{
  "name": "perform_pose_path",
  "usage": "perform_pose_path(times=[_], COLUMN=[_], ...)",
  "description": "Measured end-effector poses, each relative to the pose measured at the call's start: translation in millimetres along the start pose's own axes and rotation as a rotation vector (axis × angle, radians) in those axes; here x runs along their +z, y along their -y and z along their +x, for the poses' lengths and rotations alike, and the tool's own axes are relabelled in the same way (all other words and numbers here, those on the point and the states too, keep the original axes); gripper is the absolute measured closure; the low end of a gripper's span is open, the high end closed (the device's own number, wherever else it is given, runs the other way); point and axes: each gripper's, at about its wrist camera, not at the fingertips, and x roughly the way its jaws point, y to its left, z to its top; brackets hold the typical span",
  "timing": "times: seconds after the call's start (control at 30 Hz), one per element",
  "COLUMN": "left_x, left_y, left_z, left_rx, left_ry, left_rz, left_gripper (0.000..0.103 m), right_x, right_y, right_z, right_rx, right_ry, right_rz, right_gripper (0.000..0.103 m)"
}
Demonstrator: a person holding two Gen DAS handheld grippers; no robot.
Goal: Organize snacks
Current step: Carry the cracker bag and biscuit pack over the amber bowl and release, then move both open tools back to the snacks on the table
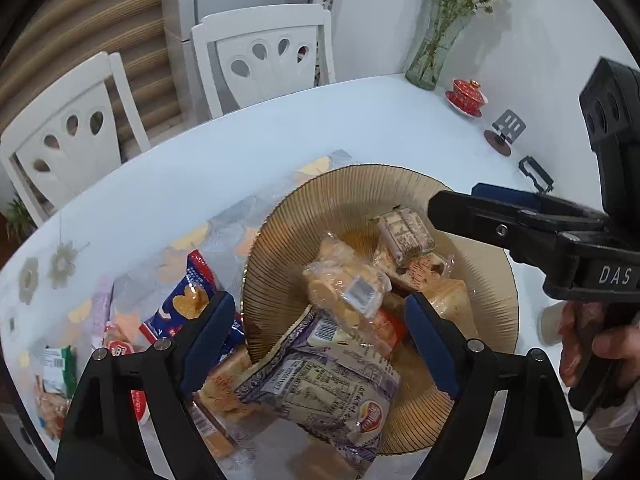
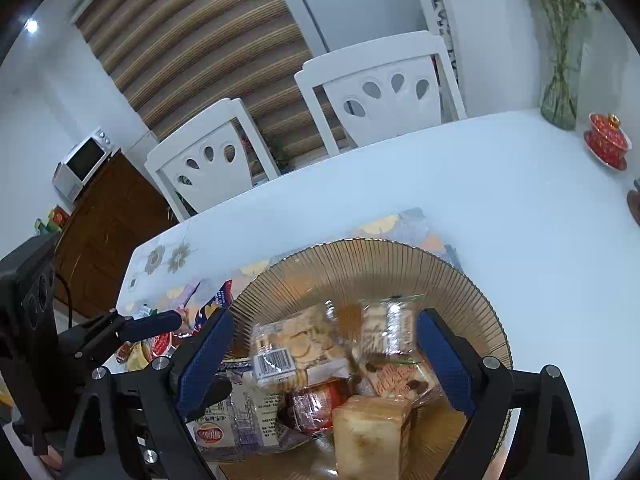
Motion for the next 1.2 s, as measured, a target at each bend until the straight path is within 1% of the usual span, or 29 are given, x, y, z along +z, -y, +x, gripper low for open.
perform_pose_path(times=[0.13,0.27,0.33,0.47,0.67,0.77,0.87,1.0,1.1,1.2], left_x=[-2,-4,-6,-13,-33,-50,-68,-105,-131,-153], left_y=[-14,-28,-39,-66,-123,-156,-182,-220,-246,-270], left_z=[-4,-13,-20,-33,-63,-81,-92,-99,-99,-97], left_rx=[-0.005,0.007,0.021,0.065,0.126,0.161,0.195,0.268,0.306,0.318], left_ry=[0.010,0.035,0.046,0.061,0.100,0.118,0.118,0.076,0.049,0.016], left_rz=[-0.022,-0.060,-0.083,-0.130,-0.238,-0.295,-0.326,-0.351,-0.382,-0.434], left_gripper=[0.017,0.017,0.017,0.017,0.017,0.017,0.017,0.017,0.017,0.017], right_x=[3,8,9,11,6,-1,-13,-39,-60,-84], right_y=[-13,-37,-53,-83,-134,-159,-181,-202,-212,-220], right_z=[1,1,1,6,18,23,28,39,48,61], right_rx=[-0.006,-0.006,0.012,0.044,0.101,0.122,0.149,0.165,0.166,0.168], right_ry=[0.006,0.021,0.021,0.022,0.002,-0.009,-0.009,-0.017,-0.027,-0.045], right_rz=[-0.018,-0.059,-0.075,-0.102,-0.145,-0.167,-0.158,-0.118,-0.092,-0.063], right_gripper=[0.012,0.012,0.012,0.012,0.012,0.012,0.012,0.012,0.011,0.011])
